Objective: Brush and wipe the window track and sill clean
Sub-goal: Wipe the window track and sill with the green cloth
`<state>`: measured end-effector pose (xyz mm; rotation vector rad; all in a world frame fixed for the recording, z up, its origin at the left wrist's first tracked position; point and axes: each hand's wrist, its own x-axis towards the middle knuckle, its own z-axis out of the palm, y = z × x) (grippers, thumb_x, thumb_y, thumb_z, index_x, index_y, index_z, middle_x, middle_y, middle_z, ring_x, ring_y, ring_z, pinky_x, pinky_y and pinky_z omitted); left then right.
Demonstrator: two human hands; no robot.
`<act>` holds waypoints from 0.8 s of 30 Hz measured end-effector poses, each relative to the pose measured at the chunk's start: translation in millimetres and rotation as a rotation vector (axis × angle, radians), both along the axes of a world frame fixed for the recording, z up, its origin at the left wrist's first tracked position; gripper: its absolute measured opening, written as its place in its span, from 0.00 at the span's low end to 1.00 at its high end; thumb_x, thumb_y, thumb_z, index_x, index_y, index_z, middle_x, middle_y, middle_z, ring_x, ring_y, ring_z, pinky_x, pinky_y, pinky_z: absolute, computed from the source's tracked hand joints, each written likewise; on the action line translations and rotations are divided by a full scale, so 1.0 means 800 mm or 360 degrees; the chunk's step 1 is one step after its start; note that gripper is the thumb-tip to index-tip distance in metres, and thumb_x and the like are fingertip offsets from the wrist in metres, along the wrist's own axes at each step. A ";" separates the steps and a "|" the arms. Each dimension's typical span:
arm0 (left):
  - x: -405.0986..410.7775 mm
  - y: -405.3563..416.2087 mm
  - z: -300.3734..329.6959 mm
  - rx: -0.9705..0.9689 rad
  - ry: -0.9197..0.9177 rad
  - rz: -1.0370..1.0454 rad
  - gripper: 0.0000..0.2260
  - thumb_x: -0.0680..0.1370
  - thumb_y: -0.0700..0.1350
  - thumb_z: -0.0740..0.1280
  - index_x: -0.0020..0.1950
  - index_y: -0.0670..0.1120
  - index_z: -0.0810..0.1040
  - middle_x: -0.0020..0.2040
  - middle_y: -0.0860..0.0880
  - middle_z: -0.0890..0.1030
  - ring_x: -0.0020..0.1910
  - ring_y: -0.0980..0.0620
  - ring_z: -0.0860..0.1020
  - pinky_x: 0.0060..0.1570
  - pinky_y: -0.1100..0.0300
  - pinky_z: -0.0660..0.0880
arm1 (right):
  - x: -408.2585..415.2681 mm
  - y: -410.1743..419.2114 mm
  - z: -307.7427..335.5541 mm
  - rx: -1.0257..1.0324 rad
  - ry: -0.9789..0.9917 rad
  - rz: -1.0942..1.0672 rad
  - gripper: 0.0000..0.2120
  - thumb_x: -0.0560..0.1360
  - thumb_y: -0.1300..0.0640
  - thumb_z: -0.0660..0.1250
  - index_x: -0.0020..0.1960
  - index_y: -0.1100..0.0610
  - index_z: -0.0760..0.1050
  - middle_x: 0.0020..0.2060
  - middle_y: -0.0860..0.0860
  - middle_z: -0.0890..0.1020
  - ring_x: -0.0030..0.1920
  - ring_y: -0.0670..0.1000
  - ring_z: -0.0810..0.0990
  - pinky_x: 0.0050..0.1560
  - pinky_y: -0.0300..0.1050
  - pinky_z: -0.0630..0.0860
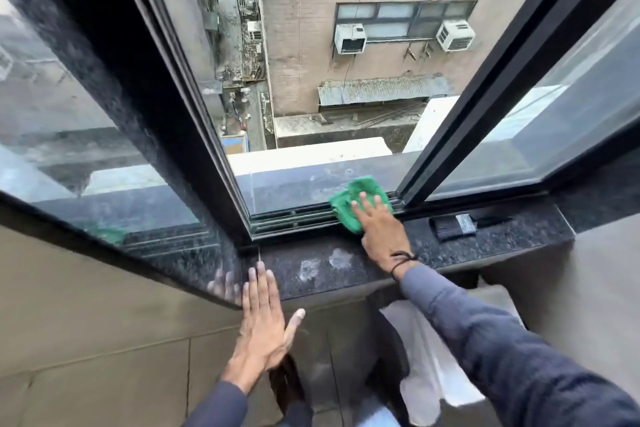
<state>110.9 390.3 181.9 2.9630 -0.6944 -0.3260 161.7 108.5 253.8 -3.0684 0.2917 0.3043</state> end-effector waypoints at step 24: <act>0.050 -0.058 0.132 -0.3077 0.1867 0.1224 0.25 0.72 0.49 0.76 0.67 0.43 0.78 0.64 0.42 0.83 0.61 0.46 0.82 0.60 0.50 0.81 | -0.013 0.085 0.091 0.2760 0.0240 -0.0718 0.15 0.74 0.72 0.67 0.55 0.57 0.82 0.44 0.51 0.87 0.43 0.49 0.86 0.43 0.50 0.86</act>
